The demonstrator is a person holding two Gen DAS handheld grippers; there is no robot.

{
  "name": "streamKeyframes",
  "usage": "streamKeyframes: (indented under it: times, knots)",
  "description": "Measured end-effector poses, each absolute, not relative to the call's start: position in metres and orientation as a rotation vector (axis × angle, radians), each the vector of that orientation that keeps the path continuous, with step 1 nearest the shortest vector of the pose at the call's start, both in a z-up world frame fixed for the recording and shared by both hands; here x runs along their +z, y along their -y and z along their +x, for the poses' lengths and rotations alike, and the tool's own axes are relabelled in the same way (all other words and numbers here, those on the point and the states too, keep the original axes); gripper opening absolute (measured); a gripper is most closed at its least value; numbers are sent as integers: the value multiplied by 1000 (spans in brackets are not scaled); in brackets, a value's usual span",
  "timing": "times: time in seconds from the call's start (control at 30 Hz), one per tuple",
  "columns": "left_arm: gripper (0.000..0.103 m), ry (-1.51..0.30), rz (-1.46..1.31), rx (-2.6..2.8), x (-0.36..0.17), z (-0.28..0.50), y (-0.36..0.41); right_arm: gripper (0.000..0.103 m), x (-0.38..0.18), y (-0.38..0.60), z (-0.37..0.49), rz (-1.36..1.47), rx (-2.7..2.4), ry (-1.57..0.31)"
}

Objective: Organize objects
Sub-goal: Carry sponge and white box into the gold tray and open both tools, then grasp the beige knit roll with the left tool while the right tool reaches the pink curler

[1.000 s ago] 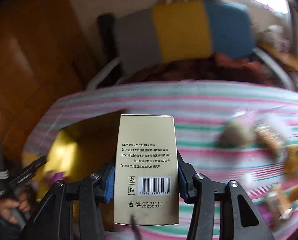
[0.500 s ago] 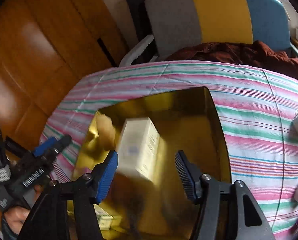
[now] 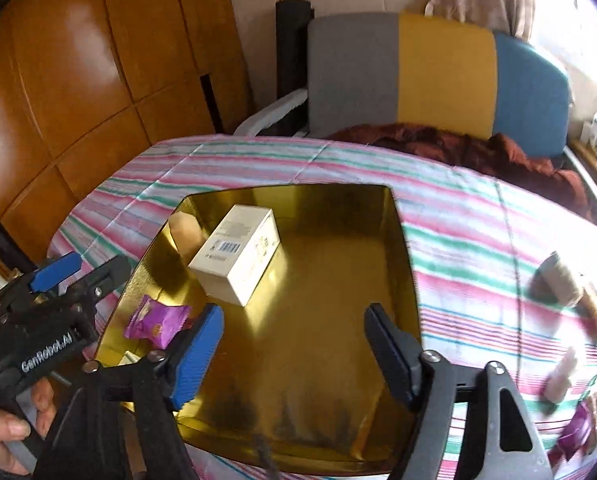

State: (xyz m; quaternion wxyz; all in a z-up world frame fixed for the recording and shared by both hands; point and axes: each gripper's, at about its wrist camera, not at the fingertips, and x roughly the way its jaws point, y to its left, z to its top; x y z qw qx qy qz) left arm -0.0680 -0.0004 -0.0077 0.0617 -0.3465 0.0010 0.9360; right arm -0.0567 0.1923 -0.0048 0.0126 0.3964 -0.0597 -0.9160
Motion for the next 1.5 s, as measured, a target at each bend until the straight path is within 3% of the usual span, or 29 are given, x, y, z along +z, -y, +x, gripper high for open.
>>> streamKeyframes:
  times: [0.6, 1.07, 1.17, 1.5]
  knots:
    - [78, -198, -984, 2692, -4, -41, -66, 76, -5, -270, -31, 1265, -2997, 291]
    - [78, -286, -986, 2583, -5, -34, -111, 76, 20, -385, -21, 1279, -3193, 342]
    - [78, -296, -981, 2540, -4, -33, -123, 76, 27, -422, -21, 1272, -3246, 427]
    - [78, -359, -932, 2414, 4, -34, -185, 76, 14, -553, -26, 1234, -3293, 957]
